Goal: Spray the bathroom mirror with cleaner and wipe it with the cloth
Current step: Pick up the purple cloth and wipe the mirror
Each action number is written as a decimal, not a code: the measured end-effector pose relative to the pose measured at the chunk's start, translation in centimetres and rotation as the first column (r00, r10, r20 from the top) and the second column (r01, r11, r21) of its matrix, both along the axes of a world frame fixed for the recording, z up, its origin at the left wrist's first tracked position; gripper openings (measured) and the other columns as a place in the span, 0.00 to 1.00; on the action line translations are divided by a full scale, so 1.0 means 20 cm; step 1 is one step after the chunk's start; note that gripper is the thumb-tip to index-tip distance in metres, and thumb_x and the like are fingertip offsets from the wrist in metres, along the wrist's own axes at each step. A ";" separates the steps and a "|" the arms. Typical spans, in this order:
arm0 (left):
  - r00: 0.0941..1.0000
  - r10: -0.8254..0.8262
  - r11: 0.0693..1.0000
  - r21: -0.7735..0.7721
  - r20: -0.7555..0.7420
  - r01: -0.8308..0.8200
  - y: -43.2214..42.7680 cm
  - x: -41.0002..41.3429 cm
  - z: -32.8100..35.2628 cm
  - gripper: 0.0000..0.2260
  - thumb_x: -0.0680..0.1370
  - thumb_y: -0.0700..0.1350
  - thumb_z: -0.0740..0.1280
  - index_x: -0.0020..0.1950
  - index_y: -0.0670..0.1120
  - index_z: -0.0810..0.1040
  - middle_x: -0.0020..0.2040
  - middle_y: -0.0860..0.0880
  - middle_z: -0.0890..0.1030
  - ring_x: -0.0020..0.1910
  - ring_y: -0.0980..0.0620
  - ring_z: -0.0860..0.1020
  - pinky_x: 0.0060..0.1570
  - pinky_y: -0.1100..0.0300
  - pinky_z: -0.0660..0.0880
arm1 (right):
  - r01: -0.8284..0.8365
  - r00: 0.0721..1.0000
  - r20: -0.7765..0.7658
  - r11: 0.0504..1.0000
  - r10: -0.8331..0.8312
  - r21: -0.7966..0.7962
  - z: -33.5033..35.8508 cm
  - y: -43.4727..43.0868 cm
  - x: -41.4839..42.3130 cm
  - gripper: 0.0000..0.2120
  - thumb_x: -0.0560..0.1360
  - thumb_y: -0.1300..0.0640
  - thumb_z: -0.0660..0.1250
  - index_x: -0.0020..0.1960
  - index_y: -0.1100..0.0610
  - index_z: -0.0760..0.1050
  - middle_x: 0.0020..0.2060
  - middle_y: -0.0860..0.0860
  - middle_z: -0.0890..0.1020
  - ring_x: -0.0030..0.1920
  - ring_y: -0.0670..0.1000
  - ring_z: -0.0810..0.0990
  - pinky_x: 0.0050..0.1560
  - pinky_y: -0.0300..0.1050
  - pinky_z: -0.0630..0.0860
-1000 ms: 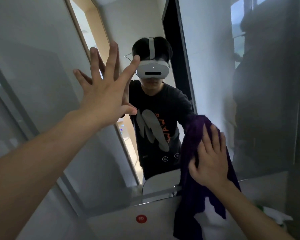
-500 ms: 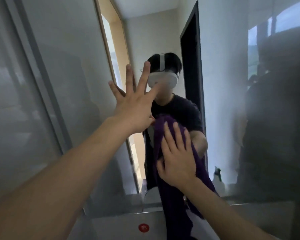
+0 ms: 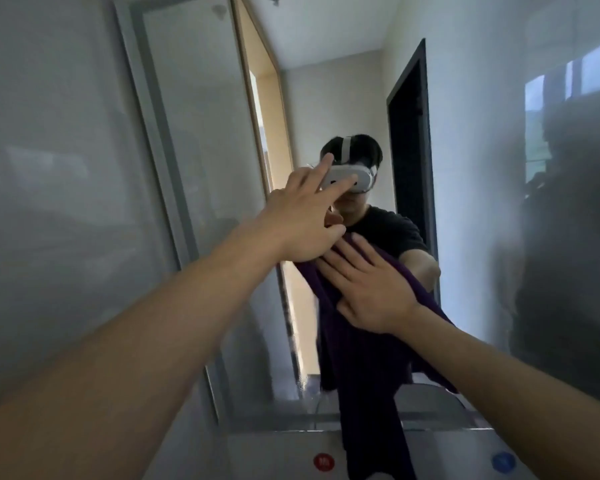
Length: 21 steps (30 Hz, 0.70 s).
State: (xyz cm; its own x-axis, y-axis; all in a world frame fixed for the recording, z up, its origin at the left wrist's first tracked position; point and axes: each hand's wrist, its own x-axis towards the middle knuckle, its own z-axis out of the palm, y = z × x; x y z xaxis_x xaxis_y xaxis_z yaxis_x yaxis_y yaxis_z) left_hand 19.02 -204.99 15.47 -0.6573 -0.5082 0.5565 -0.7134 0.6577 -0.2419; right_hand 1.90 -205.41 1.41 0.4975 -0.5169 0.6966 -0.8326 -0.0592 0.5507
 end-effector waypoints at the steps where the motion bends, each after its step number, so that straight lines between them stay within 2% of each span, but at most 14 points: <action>1: 0.999 0.003 1.000 -0.026 -0.048 -0.004 0.00 0.09 0.02 0.35 0.79 0.56 0.64 0.81 0.65 0.49 0.83 0.57 0.39 0.82 0.45 0.43 0.76 0.35 0.55 | 0.004 0.998 0.066 1.000 -0.002 -0.024 0.06 0.00 0.00 0.40 0.72 0.47 0.62 0.82 0.58 0.58 0.82 0.57 0.58 0.83 0.59 0.49 0.81 0.62 0.47; 4: 0.977 0.126 0.991 -0.022 -0.169 -0.132 -0.05 0.40 0.00 0.37 0.80 0.55 0.67 0.81 0.65 0.46 0.83 0.56 0.36 0.82 0.45 0.39 0.77 0.40 0.47 | 0.025 0.969 0.246 0.994 0.001 -0.105 0.17 -0.02 0.08 0.38 0.75 0.48 0.59 0.82 0.58 0.56 0.83 0.56 0.55 0.83 0.58 0.47 0.81 0.63 0.49; 7: 0.945 0.296 0.955 0.051 -0.139 -0.292 -0.12 0.62 -0.07 0.40 0.80 0.56 0.67 0.82 0.63 0.42 0.83 0.53 0.34 0.82 0.44 0.38 0.79 0.42 0.45 | 0.063 0.928 0.373 0.988 -0.006 -0.140 0.21 -0.05 0.22 0.38 0.75 0.47 0.58 0.82 0.59 0.55 0.83 0.57 0.53 0.83 0.59 0.46 0.80 0.65 0.49; 9: 0.936 0.331 0.943 0.087 -0.123 -0.322 -0.17 0.71 -0.11 0.40 0.80 0.56 0.67 0.82 0.63 0.40 0.83 0.52 0.33 0.82 0.43 0.38 0.80 0.41 0.48 | 0.059 0.917 0.398 0.988 0.003 -0.143 0.21 -0.08 0.28 0.39 0.75 0.47 0.58 0.83 0.58 0.54 0.83 0.58 0.52 0.83 0.60 0.45 0.80 0.65 0.47; 11: 0.936 0.334 0.939 0.128 -0.113 -0.319 -0.22 0.75 -0.14 0.42 0.81 0.54 0.67 0.78 0.69 0.35 0.81 0.54 0.30 0.82 0.43 0.37 0.80 0.41 0.49 | 0.025 0.930 0.367 0.989 0.030 -0.144 0.19 -0.10 0.31 0.39 0.75 0.46 0.59 0.83 0.58 0.54 0.83 0.57 0.53 0.83 0.59 0.45 0.81 0.65 0.46; 14: 0.934 0.339 0.938 0.118 -0.109 -0.327 -0.26 0.75 -0.18 0.49 0.81 0.50 0.67 0.67 0.77 0.24 0.75 0.58 0.21 0.81 0.45 0.34 0.78 0.39 0.49 | -0.032 0.952 0.298 0.992 0.068 -0.125 0.12 -0.13 0.34 0.39 0.75 0.46 0.59 0.83 0.57 0.54 0.83 0.56 0.52 0.83 0.59 0.44 0.80 0.66 0.47; 18: 0.932 0.336 0.939 0.120 -0.135 -0.321 -0.27 0.74 -0.20 0.53 0.80 0.41 0.67 0.66 0.77 0.24 0.72 0.60 0.20 0.81 0.47 0.34 0.80 0.39 0.51 | -0.096 0.978 0.187 0.995 0.097 -0.013 -0.15 -0.15 0.46 0.42 0.73 0.45 0.64 0.82 0.57 0.54 0.83 0.56 0.52 0.83 0.61 0.45 0.80 0.64 0.40; 21: 0.935 0.332 0.941 0.118 -0.125 -0.318 -0.27 0.74 -0.20 0.52 0.79 0.38 0.66 0.69 0.75 0.25 0.74 0.60 0.22 0.81 0.47 0.34 0.80 0.41 0.51 | -0.097 0.987 -0.108 0.972 0.123 0.214 -0.50 -0.16 0.54 0.41 0.77 0.42 0.64 0.82 0.57 0.52 0.82 0.56 0.47 0.82 0.60 0.41 0.76 0.63 0.25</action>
State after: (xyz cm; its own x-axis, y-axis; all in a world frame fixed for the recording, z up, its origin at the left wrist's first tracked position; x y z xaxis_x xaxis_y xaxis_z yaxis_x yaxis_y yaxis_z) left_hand 33.81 -210.35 11.50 -0.3655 -0.7356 0.5703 -0.9142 0.3988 -0.0715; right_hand 12.65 -208.65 -8.52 0.6325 -0.5810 0.5123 -0.7435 -0.2700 0.6118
